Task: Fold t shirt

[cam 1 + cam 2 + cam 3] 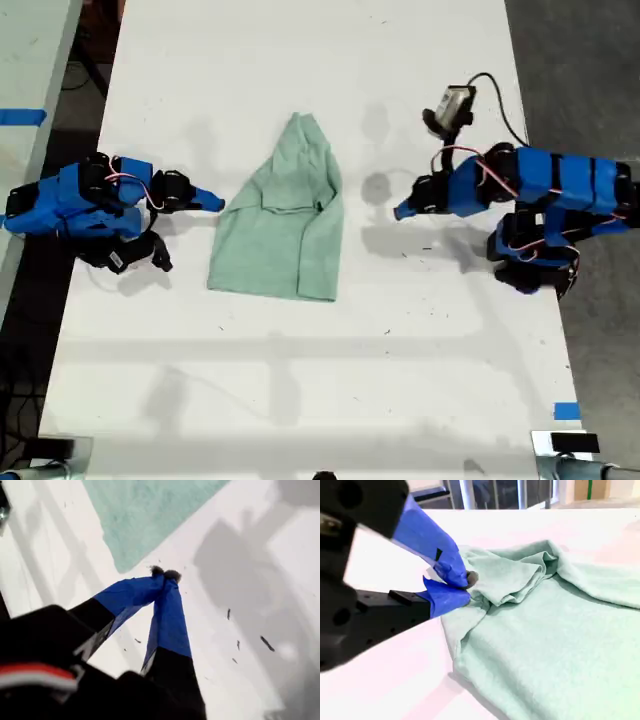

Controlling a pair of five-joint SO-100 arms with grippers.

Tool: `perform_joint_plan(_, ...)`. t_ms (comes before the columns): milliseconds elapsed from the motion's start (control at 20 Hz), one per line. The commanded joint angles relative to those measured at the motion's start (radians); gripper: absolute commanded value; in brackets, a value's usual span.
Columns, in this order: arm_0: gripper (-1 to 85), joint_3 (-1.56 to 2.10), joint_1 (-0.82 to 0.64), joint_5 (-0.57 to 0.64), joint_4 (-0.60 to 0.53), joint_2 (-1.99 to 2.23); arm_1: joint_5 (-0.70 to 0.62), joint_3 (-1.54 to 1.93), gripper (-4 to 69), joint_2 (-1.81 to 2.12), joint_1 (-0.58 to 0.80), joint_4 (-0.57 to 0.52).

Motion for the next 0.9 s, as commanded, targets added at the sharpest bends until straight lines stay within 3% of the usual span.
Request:
perform_joint_plan(0,-0.1,0.002,-0.009,-0.006,-0.003,0.006,0.051,0.276,-2.0,0.571,0.009,0.112)
perform_joint_plan(150,-0.1,0.002,-0.009,-0.006,-0.003,0.006,0.064,0.609,-2.0,0.845,-0.023,0.043)
perform_joint_plan(350,-0.1,0.003,-0.008,-0.011,-0.002,0.006,0.057,0.937,-1.9,0.905,0.071,-0.026)
perform_joint_plan(850,-0.1,0.003,-0.009,-0.009,-0.003,0.006,0.115,0.913,-1.9,0.905,0.028,0.028)
